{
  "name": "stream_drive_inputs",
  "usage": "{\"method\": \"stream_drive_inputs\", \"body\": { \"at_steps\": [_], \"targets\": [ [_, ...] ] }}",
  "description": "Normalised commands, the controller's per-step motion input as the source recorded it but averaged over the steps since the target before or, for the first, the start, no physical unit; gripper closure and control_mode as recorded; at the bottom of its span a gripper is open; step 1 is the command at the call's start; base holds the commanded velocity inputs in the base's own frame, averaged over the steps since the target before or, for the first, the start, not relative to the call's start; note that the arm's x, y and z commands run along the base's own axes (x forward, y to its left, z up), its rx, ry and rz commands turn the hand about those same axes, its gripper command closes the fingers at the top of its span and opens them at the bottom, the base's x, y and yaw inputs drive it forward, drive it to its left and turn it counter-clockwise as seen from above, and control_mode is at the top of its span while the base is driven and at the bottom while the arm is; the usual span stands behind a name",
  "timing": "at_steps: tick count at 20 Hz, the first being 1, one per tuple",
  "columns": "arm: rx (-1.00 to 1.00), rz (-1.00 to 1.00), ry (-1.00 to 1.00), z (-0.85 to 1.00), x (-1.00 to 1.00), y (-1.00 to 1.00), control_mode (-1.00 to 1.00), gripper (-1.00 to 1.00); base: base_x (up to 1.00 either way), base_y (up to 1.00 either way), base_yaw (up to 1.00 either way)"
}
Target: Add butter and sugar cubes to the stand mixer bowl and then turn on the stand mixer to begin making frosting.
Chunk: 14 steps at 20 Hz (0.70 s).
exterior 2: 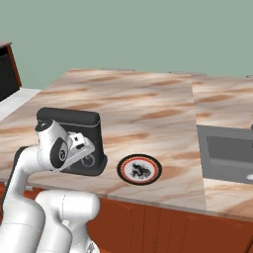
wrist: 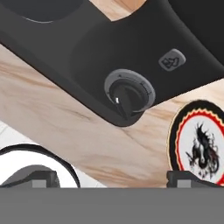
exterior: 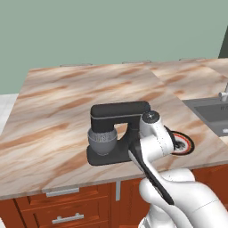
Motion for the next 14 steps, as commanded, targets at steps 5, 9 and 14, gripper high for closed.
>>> {"method": "stream_drive_inputs", "body": {
  "at_steps": [5,9,14],
  "targets": [
    [0.00,-0.07,0.00,0.00,0.35,0.02,-1.00,-1.00,0.00,0.00,0.00],
    [0.00,-0.08,0.00,-0.03,0.41,0.03,-1.00,-1.00,0.00,0.00,0.00],
    [0.00,-0.05,0.00,-0.19,0.35,0.00,-1.00,-1.00,0.00,0.00,0.00]
  ]
}}
